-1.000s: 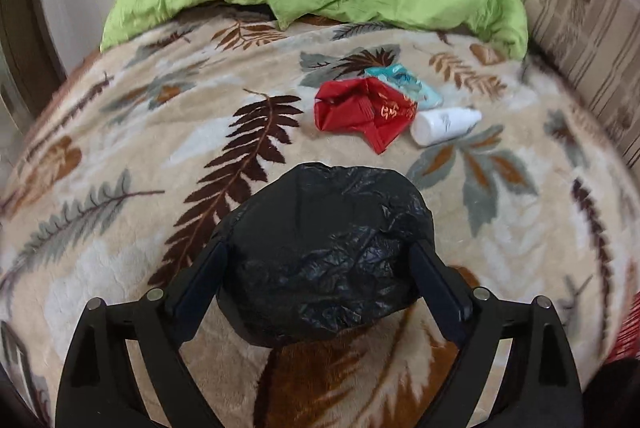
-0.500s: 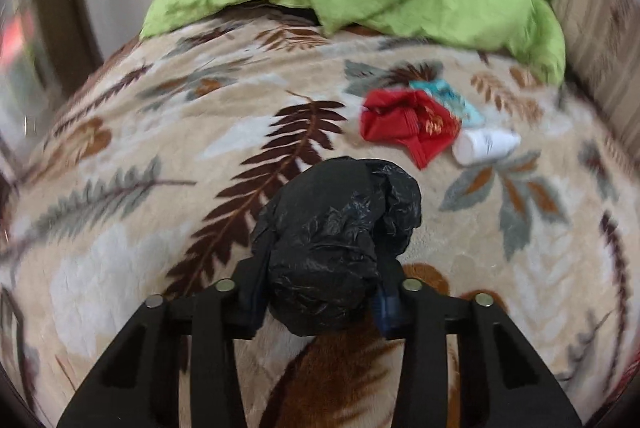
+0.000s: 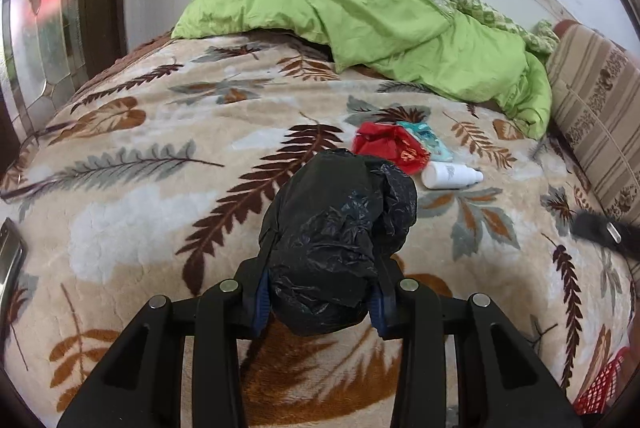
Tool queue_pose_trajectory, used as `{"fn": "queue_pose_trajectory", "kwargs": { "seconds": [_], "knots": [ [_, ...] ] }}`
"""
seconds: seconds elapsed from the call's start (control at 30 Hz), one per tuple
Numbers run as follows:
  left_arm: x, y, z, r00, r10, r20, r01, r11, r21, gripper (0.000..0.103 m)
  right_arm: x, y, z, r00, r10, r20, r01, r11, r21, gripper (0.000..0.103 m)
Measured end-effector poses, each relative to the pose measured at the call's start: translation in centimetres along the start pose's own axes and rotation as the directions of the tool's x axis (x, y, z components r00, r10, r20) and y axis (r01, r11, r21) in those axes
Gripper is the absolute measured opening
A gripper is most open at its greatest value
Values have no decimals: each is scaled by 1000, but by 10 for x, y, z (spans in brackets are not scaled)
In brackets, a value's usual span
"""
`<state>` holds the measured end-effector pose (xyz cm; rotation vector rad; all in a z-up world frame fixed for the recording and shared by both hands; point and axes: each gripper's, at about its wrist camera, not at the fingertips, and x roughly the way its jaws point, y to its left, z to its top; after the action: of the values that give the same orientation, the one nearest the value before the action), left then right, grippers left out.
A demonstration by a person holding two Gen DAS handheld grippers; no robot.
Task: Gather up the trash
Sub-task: 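Grasp the black plastic bag with the left tool, then grasp the white spray bottle with the right tool while the left tool holds the black bag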
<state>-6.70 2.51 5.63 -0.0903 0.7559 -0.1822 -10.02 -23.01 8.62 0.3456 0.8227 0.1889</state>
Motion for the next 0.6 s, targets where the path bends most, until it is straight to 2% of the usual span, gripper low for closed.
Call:
{"fn": "queue_pose_trajectory", "kwargs": {
  "seconds": [0.2,0.33,0.4,0.47,0.6],
  "knots": [
    [5,7,2,1000,16,-11,-16,1000,-2,38,83,-7,67,999,-48,-23,47,998,-34,52],
    [8,9,2,1000,23,-21,-23,1000,9,38,129,-17,93,997,-51,-53,49,999,-23,52],
    [10,9,2,999,19,-28,-19,1000,10,38,149,-22,102,996,-21,-91,20,1000,-11,52],
    [12,9,3,999,12,-32,-12,1000,10,38,163,-28,107,994,-27,-106,28,1000,7,52],
    [13,9,3,999,1,-36,0,1000,10,38,174,-32,99,984,5,-180,-7,1000,-12,52]
  ]
}}
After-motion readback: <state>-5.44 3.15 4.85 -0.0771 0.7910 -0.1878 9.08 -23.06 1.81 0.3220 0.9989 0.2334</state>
